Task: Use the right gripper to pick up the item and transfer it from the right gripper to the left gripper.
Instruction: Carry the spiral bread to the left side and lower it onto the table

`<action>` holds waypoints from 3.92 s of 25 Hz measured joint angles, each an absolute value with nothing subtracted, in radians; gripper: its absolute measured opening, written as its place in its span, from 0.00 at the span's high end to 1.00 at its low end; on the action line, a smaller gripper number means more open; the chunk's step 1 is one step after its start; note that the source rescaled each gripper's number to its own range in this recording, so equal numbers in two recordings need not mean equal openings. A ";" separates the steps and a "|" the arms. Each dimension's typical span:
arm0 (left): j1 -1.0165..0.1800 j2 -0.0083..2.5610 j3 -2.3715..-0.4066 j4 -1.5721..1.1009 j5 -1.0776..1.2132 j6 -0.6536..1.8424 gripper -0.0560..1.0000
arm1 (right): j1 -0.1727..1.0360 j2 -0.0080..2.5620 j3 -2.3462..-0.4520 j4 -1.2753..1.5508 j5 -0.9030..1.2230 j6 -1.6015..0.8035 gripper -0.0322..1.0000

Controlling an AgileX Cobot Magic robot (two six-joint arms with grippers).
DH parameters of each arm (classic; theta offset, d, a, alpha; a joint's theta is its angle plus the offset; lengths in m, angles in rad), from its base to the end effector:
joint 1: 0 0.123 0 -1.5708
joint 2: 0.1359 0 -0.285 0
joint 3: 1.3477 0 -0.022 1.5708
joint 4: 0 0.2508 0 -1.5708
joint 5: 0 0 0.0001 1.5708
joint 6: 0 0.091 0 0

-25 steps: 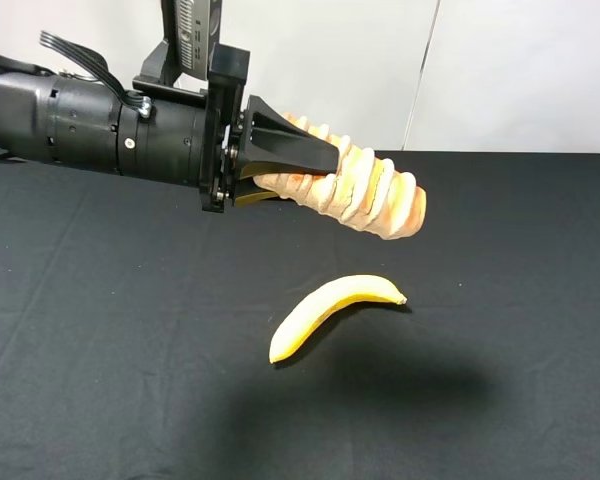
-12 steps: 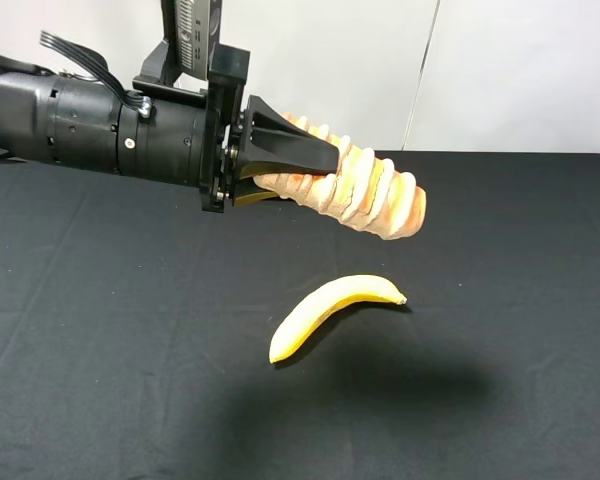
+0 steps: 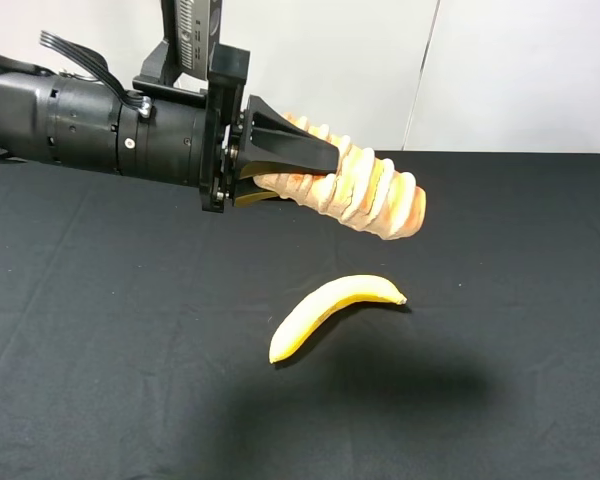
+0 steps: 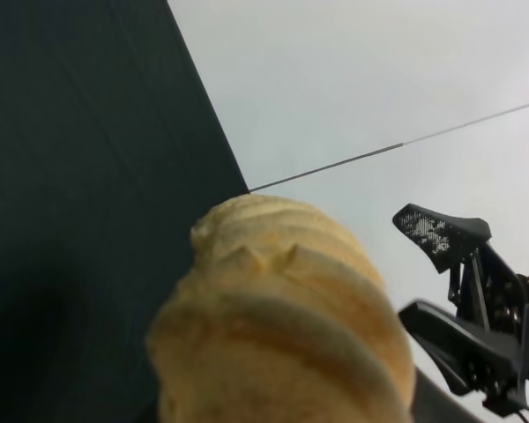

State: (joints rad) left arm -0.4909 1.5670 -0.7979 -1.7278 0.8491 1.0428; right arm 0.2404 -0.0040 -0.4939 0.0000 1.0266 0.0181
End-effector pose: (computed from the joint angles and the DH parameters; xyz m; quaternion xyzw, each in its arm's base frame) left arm 0.2323 -0.2007 0.2350 0.0971 0.8082 -0.5552 0.1706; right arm -0.0033 -0.0008 0.2784 -0.0937 0.8396 0.0690 0.5307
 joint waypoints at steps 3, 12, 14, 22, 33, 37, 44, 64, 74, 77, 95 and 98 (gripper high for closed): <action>-0.491 1.567 -0.798 -1.728 0.849 1.043 0.92 | 0.120 -0.005 -0.494 0.000 1.027 0.018 0.00; -0.491 1.567 -0.798 -1.728 0.849 1.043 0.92 | 0.039 -0.006 -0.494 0.000 1.027 0.018 0.00; -0.491 1.567 -0.798 -1.728 0.849 1.043 0.92 | 0.039 -0.006 -0.494 0.000 1.027 0.018 0.00; -0.491 1.567 -0.803 -1.724 0.770 1.043 0.93 | 0.038 -0.006 -0.494 0.000 1.027 0.018 0.00; -0.491 1.568 -1.032 -1.309 0.573 0.830 0.94 | 0.038 -0.006 -0.494 0.000 1.027 0.018 0.00; -0.491 1.568 -1.134 -1.091 0.516 0.636 0.94 | 0.038 -0.006 -0.494 0.000 1.027 0.018 0.00; -0.474 1.568 -1.209 -0.717 0.466 0.278 0.94 | 0.038 -0.006 -0.494 0.000 1.027 0.018 0.00; -0.444 1.740 -1.210 -0.186 0.489 -0.121 0.94 | 0.038 -0.006 -0.494 0.000 1.027 0.018 0.00; -0.456 1.764 -1.210 -0.186 0.489 -0.122 0.95 | 0.038 -0.006 -0.494 0.000 1.027 0.018 0.00; -0.471 1.785 -1.210 -0.199 0.493 -0.122 0.95 | 0.038 -0.006 -0.494 0.000 1.027 0.018 0.00; -0.479 1.819 -1.210 -0.290 0.467 -0.122 0.88 | 0.038 -0.006 -0.494 0.000 1.027 0.018 0.00; -0.479 1.819 -1.210 -0.290 0.468 -0.122 0.63 | 0.038 -0.006 -0.494 0.000 1.027 0.018 0.00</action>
State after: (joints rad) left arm -0.4788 1.8192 -1.2096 -0.2898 0.4676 -0.1222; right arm 0.0384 -0.0061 -0.4939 0.0000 1.0266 0.0181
